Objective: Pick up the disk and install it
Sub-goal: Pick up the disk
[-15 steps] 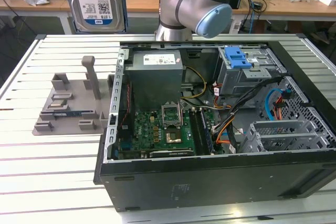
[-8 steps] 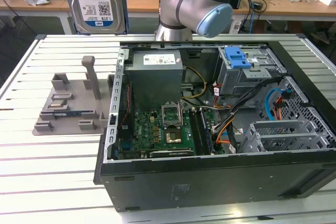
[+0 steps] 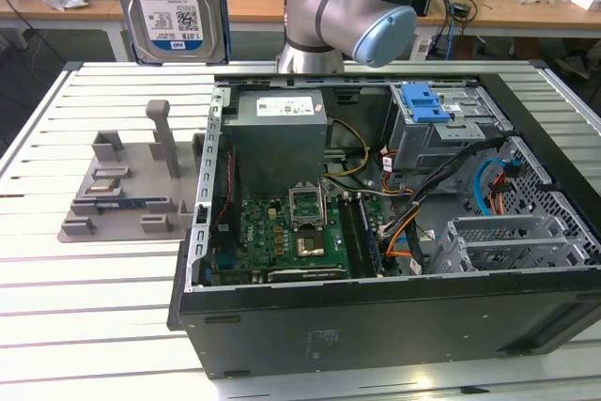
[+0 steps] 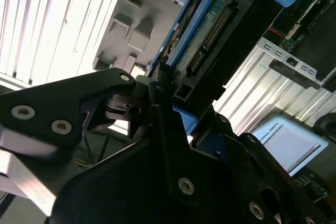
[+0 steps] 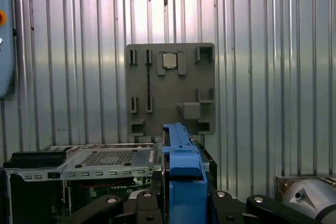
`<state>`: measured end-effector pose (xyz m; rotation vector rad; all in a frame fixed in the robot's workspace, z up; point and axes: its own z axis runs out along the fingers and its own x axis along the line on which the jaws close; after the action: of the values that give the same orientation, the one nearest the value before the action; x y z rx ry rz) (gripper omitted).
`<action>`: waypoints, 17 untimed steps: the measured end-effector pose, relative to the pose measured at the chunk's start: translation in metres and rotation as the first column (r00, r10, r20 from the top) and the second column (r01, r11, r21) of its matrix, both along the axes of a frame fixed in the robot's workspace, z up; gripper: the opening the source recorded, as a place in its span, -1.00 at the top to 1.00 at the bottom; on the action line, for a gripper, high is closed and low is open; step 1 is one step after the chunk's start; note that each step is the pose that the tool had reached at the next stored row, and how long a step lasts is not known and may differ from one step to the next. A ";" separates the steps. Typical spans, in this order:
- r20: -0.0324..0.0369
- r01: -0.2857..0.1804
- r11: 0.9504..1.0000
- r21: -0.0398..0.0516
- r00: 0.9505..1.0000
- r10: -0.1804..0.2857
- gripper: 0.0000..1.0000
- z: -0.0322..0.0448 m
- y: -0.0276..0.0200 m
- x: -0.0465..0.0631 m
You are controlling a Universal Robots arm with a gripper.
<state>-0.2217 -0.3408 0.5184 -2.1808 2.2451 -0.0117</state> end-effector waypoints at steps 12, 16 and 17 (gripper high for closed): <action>0.000 0.000 1.000 0.000 1.000 0.000 0.26 -0.0002 -0.0115 0.004; 0.000 0.000 1.000 0.000 1.000 0.000 0.26 -0.0002 -0.0145 0.005; 0.000 0.000 1.000 0.000 1.000 0.000 0.26 -0.0002 -0.0149 0.005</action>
<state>-0.2169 -0.3557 0.5181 -2.1808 2.2450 -0.0117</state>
